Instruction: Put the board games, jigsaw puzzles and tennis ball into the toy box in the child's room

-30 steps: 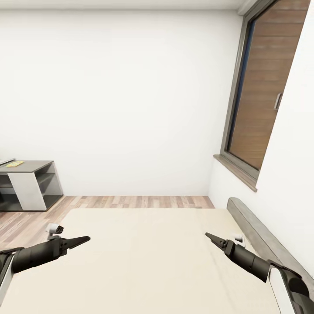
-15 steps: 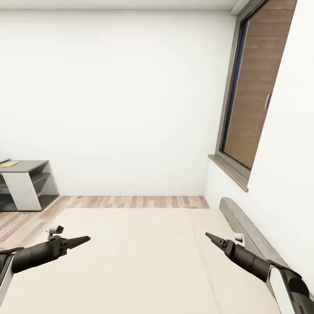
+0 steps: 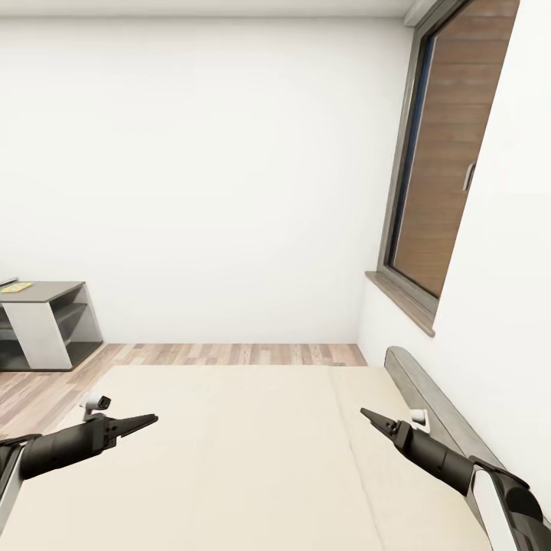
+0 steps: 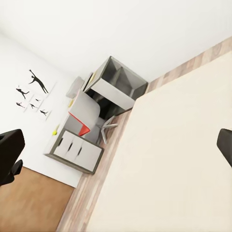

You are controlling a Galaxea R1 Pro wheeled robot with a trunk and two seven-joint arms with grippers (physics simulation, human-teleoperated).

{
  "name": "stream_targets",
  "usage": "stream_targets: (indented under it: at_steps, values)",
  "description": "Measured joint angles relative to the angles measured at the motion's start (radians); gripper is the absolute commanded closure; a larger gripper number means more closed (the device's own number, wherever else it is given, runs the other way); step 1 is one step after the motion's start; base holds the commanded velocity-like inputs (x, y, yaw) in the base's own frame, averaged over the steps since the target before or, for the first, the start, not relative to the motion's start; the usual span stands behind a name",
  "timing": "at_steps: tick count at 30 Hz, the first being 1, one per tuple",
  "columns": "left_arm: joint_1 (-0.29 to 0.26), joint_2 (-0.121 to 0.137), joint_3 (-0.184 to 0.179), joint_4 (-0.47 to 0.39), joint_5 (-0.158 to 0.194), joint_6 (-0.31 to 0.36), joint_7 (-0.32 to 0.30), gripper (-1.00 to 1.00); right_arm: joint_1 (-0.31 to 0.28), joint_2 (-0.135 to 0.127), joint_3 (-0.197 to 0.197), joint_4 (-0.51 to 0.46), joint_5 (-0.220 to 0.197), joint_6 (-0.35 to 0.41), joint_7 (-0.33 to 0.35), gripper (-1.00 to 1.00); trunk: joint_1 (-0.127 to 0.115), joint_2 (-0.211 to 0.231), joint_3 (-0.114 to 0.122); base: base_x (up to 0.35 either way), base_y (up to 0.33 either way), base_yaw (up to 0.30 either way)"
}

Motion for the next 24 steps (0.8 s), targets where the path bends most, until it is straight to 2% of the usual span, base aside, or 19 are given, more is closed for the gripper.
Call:
stream_targets:
  at_steps: [10,24]
  values:
    - [0.0,-0.001,-0.002,0.0,0.0,0.0,0.0,-1.0,0.0,0.0,0.0,0.0,-0.001,0.001,0.0,-1.0,0.0,0.0,0.0,0.0,-0.025,0.0]
    - [0.0,-0.001,-0.002,0.0,0.0,0.0,0.0,-1.0,0.0,0.0,0.001,-0.001,-0.002,0.002,0.0,-1.0,0.0,0.0,0.0,0.0,-0.152,0.0]
